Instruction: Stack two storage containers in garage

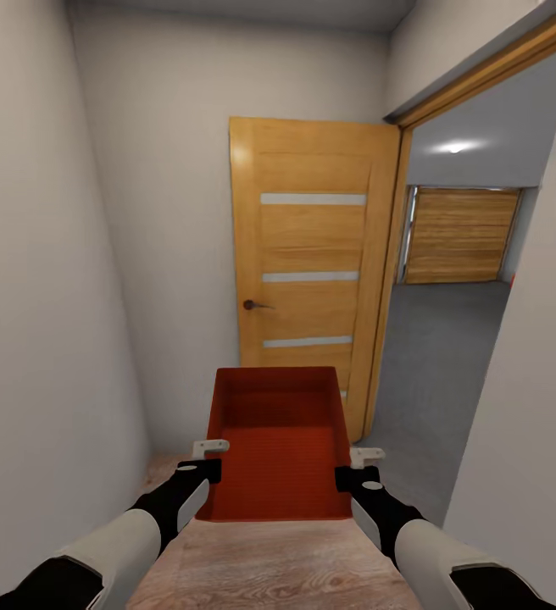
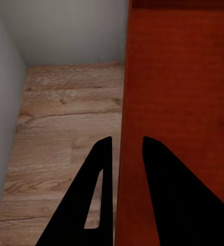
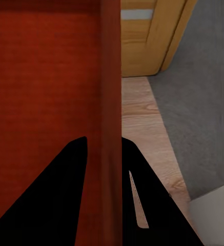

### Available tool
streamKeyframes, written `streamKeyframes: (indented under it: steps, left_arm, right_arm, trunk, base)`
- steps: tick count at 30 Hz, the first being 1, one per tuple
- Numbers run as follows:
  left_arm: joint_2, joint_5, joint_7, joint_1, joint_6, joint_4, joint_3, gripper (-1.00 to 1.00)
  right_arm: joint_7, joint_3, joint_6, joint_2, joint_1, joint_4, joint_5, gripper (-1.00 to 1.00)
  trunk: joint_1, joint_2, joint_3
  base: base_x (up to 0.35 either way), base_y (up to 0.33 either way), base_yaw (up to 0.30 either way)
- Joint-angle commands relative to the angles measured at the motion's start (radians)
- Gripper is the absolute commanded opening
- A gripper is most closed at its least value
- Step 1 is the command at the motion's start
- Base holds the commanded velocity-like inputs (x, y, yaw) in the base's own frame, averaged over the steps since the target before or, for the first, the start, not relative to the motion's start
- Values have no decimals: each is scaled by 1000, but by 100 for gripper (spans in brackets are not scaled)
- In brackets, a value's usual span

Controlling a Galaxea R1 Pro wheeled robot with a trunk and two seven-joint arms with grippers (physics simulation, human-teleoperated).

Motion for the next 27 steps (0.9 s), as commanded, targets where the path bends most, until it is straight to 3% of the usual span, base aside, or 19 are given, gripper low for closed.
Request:
streamKeyframes:
  steps: [1, 8, 27]
  left_arm:
    - [37, -23, 19, -2, -13, -5, 56, -100]
    - [36, -23, 19, -2, -11, -5, 56, -100]
    - [36, -23, 19, -2, -11, -4, 56, -100]
  right_arm:
    - [3, 5, -2, 0, 0, 3, -10, -100]
    - [3, 5, -2, 0, 0, 3, -10, -100]
    - [3, 5, -2, 0, 0, 3, -10, -100]
  trunk:
    - [0, -2, -2]
    - [0, -2, -2]
    - [0, -2, -2]
  base:
    - [1, 0, -283]
    - [10, 83, -283]
    - [137, 299, -283]
